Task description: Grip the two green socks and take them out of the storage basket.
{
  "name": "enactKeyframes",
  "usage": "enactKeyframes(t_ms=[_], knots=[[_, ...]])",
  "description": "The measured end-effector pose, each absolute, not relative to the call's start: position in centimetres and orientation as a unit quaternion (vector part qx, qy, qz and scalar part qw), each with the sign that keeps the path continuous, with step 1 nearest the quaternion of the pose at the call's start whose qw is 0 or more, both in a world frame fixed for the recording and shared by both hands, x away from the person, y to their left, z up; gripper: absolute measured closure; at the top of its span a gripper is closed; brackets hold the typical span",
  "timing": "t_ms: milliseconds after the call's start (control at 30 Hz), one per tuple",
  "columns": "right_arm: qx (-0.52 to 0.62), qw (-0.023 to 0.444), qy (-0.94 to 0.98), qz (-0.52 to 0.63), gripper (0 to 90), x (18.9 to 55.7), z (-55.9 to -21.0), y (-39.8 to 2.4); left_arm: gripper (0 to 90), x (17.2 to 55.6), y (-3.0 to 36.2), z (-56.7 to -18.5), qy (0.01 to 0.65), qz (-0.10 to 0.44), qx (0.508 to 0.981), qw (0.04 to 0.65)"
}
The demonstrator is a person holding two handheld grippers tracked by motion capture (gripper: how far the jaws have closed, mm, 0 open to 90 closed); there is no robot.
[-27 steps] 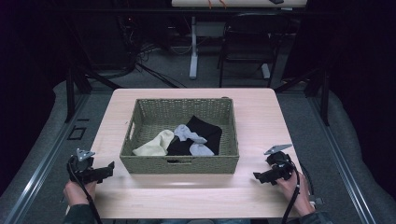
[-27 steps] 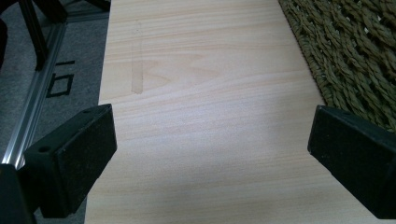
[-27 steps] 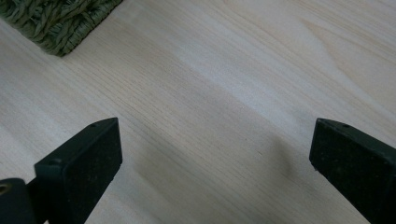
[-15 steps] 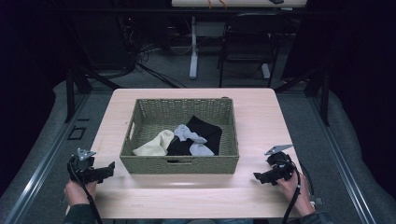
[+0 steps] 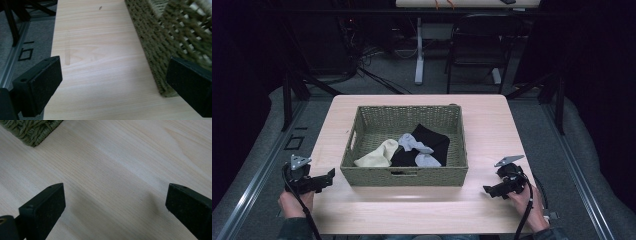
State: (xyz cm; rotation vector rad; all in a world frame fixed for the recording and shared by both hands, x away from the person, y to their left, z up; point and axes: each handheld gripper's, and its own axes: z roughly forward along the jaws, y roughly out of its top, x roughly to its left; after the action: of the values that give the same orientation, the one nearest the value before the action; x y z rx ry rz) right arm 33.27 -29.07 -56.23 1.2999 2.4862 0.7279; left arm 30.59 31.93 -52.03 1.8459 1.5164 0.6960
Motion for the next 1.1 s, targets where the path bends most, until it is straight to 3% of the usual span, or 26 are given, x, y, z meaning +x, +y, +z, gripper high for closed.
enactKeyframes(t_ms=[567, 1100], knots=[[0.443, 0.126, 0.855, 0.238, 1.9, 33.2, -56.3, -29.1, 0.1, 30.6, 29.7, -47.9, 0.537, 0.249, 0.727, 0.348], [0.443, 0.126, 0.857, 0.231, 2.0, 33.1, -56.3, -29.1, 0.2, 33.4, 26.3, -44.3, 0.485, 0.244, 0.764, 0.349]])
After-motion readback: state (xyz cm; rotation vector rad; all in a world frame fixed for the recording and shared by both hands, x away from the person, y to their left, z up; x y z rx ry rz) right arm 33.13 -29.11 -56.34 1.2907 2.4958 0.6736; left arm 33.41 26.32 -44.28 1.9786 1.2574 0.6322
